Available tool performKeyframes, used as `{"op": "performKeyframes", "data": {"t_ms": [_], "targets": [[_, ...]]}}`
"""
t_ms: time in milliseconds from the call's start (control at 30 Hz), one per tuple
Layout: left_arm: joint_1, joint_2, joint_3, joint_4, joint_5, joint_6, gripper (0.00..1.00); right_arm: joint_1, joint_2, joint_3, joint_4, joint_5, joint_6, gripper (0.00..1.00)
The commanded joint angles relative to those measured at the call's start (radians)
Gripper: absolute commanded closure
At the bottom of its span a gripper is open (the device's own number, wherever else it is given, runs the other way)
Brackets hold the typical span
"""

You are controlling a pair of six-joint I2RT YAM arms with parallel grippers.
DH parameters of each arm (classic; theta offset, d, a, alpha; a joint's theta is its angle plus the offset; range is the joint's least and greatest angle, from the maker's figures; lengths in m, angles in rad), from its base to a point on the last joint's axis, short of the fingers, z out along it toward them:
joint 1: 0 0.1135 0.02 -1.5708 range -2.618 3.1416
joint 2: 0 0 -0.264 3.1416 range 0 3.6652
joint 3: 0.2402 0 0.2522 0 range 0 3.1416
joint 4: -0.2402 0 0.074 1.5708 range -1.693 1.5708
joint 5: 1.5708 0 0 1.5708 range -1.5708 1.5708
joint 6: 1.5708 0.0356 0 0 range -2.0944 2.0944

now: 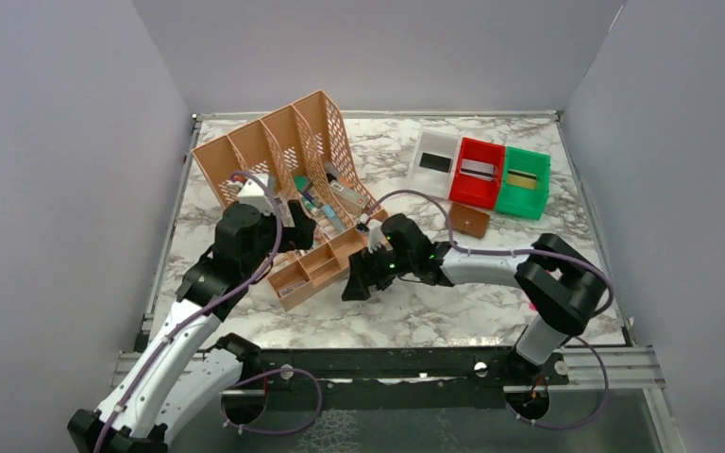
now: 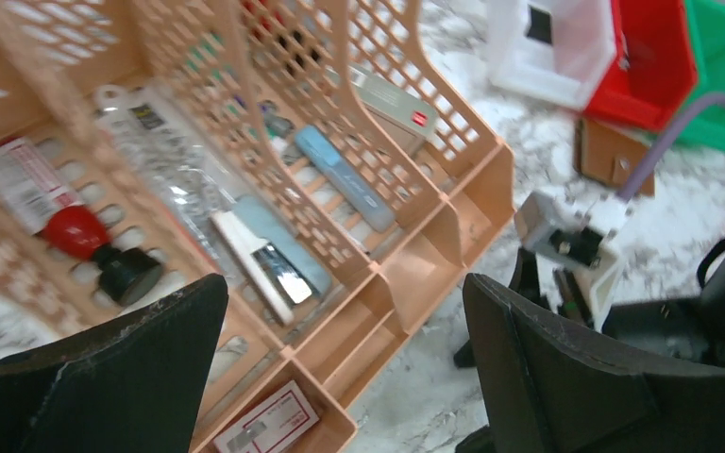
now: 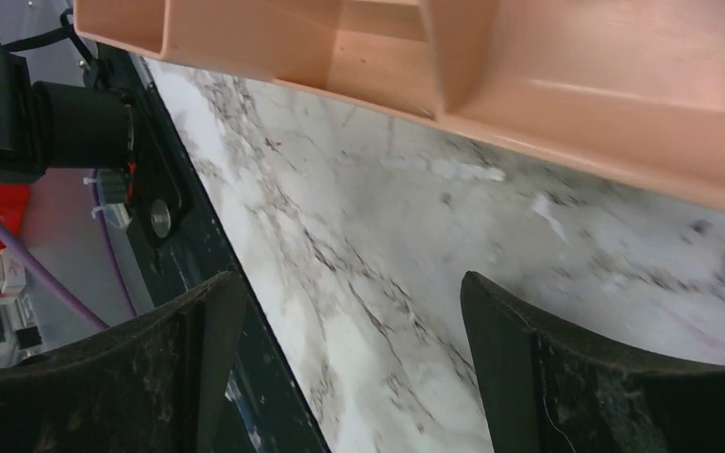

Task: Take the credit cards out of the card holder

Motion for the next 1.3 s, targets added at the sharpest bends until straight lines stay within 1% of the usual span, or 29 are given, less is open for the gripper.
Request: {"op": "performKeyframes", "data": {"t_ms": [0,100,233,300,367,433,500,567,600,633,667,700,733,833,933,1000,1067,1133,1167,1267], "targets": [[-0.003,-0.119,0.032,-0.099,-0.341,-0.114,0.01,0.089,0.105,0.076,0.146,0.047,0.05,0.12],[-0.003,-0.191,0.045,-0.139,-0.453,-0.133,0.01,0.161,0.18,0.156,0.165,0.076,0.056,0.14],[-0.003,-0.254,0.061,-0.17,-0.524,-0.135,0.01,0.228,0.279,0.258,0.209,0.134,0.09,0.15],[-0.003,-0.269,0.076,-0.187,-0.551,-0.135,0.01,0.24,0.336,0.307,0.243,0.145,0.1,0.16],[-0.003,-0.278,0.088,-0.196,-0.569,-0.131,0.01,0.245,0.392,0.383,0.238,0.158,0.089,0.17],[-0.003,-0.283,0.097,-0.202,-0.579,-0.127,0.01,0.25,0.456,0.493,0.192,0.133,0.052,0.17],[-0.003,-0.283,0.106,-0.207,-0.581,-0.126,0.01,0.251,0.529,0.607,0.155,0.061,0.016,0.17],[-0.004,-0.283,0.106,-0.209,-0.585,-0.126,0.01,0.254,0.606,0.754,0.024,-0.026,-0.06,0.17],[-0.003,-0.282,0.107,-0.208,-0.586,-0.125,0.01,0.26,0.626,0.805,-0.033,-0.039,-0.091,0.19],[-0.003,-0.277,0.107,-0.208,-0.587,-0.124,0.01,0.264,0.615,0.811,-0.065,-0.006,-0.099,0.19],[-0.003,-0.272,0.108,-0.208,-0.587,-0.122,0.01,0.264,0.579,0.76,-0.038,0.024,-0.091,0.19],[-0.003,-0.267,0.111,-0.209,-0.584,-0.118,0.01,0.263,0.527,0.692,0.033,0.071,-0.075,0.19],[-0.003,-0.261,0.113,-0.208,-0.582,-0.115,0.01,0.263,0.471,0.63,0.043,0.137,-0.075,0.18],[-0.004,-0.245,0.112,-0.205,-0.575,-0.113,0.01,0.263,0.27,0.458,0.061,0.272,-0.097,0.14],[-0.004,-0.208,0.105,-0.178,-0.526,-0.092,0.01,0.263,0.091,0.288,0.07,0.442,-0.087,0.1],[-0.003,-0.149,0.105,-0.141,-0.449,-0.055,0.01,0.263,-0.008,0.197,0.034,0.614,-0.059,0.07],[-0.003,-0.092,0.11,-0.119,-0.352,-0.036,0.01,0.261,-0.089,0.136,-0.042,0.791,-0.025,0.04],[-0.003,0.008,0.119,-0.097,-0.255,-0.029,0.01,0.254,-0.16,0.08,-0.108,0.923,0.011,0.0],[-0.004,0.058,0.126,-0.086,-0.21,-0.031,0.01,0.247,-0.192,0.045,-0.143,1.0,0.041,0.0],[-0.004,0.202,0.14,-0.039,-0.084,-0.051,0.01,0.226,-0.301,-0.032,-0.208,1.091,0.112,0.01]]}}
